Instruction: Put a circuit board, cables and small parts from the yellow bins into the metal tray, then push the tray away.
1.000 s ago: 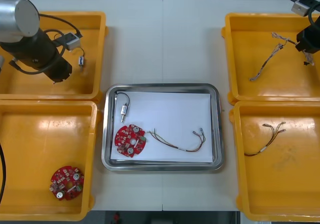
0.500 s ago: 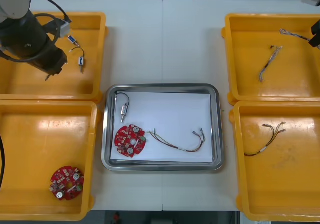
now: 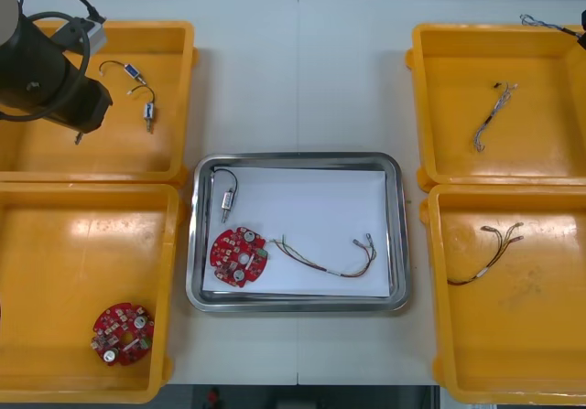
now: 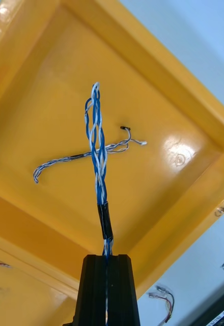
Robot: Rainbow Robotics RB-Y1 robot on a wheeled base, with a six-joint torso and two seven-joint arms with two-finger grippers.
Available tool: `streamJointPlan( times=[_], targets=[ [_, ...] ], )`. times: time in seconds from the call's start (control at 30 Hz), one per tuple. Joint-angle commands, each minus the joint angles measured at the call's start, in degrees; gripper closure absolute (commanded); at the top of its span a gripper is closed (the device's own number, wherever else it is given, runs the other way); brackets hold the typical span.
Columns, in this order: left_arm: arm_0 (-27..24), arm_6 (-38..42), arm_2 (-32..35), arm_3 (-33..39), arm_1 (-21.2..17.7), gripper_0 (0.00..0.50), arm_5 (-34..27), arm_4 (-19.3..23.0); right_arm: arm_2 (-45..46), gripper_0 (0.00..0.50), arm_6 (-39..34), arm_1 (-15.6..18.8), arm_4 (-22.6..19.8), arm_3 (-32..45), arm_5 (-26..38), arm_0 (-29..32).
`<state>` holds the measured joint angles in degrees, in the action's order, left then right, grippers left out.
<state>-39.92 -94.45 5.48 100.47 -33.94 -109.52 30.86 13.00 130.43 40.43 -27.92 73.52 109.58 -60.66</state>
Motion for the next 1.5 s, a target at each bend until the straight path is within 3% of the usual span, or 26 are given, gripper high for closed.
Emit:
streamJointPlan(
  times=[0.03, 0.33, 0.57, 1.1, 1.23, 1.5],
  targets=[
    [0.7, 6.4, 2.0, 3.2, -1.6, 0.500, -0.5, 0.1, 1.4, 0.500, -1.8, 1.6, -0.6, 7.7, 0.4, 2.0],
    [0.7, 6.9, 2.7, 3.8, -0.6, 0.500, -0.5, -0.6, 0.2, 0.500, -2.2, 0.0, -3.9, 20.9, 0.4, 9.6],
    [0.7, 7.1, 2.6, 3.9, -0.6, 0.499, -0.5, -0.4, -5.7, 0.500, -3.3, -0.7, -10.2, 27.6, 0.4, 10.7],
    [0.7, 7.5, 2.7, 3.9, -0.6, 0.500, -0.5, -1.1, -20.9, 0.500, -5.6, -5.9, -18.7, 39.9, 0.4, 10.8],
    [0.7, 7.7, 2.6, 3.9, -0.6, 0.499, -0.5, -1.2, -25.6, 0.500, -5.8, -6.9, -18.5, 39.9, 0.4, 10.8],
    [0.8, 8.1, 2.6, 3.9, -0.6, 0.499, -0.5, -1.1, -34.7, 0.500, -6.0, -11.1, -13.2, 39.8, 0.4, 10.9]
  ],
)
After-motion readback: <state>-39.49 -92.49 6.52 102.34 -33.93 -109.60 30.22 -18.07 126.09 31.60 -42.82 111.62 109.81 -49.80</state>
